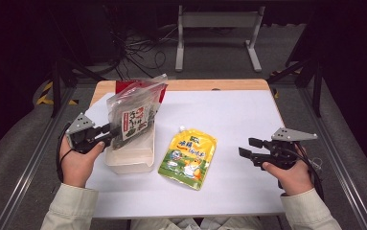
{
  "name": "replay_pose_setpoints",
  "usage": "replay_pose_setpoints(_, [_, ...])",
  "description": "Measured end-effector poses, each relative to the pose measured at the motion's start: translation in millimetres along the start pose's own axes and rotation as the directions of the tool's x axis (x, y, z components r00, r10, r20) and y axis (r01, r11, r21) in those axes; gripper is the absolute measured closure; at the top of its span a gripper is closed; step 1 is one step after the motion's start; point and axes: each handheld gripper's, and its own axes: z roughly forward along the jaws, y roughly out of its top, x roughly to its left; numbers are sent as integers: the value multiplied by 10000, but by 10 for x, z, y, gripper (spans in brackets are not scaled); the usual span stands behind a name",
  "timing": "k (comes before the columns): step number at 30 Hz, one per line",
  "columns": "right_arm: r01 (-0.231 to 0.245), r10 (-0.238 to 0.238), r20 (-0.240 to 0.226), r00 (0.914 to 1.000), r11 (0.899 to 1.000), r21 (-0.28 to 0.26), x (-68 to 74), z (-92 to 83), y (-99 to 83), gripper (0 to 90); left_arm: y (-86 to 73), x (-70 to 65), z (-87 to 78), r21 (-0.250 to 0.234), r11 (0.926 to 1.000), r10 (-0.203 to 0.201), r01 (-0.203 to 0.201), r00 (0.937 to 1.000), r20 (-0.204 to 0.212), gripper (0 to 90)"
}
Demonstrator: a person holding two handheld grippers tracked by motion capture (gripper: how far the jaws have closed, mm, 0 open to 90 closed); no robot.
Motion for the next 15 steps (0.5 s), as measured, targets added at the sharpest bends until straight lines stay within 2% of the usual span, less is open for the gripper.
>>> replay_pose_setpoints(4, [-89,89,30,10000,10000,29,-10,-5,-16,397,18,-61,-30,-18,10000,56,-56,9999,-113,367])
replay_pose_setpoints(6, [-96,96,13,10000,10000,19,-5,-6,-14,395,34,-87,-69,-40,9999,131,-131,9998,-158,304])
replay_pose_setpoints(9, [-73,73,0,10000,10000,8,-2,-3,-11,390,55,-135,-146,-109,9996,273,-275,9995,-148,255])
replay_pose_setpoints(14, [-116,117,-32,9999,9999,64,-10,15,-30,377,61,-177,-234,69,9989,466,-465,9989,-70,212])
replay_pose_setpoints(15, [-118,119,-35,9999,9999,81,-13,15,-34,377,55,-174,-234,230,9986,482,-481,9988,-40,204])
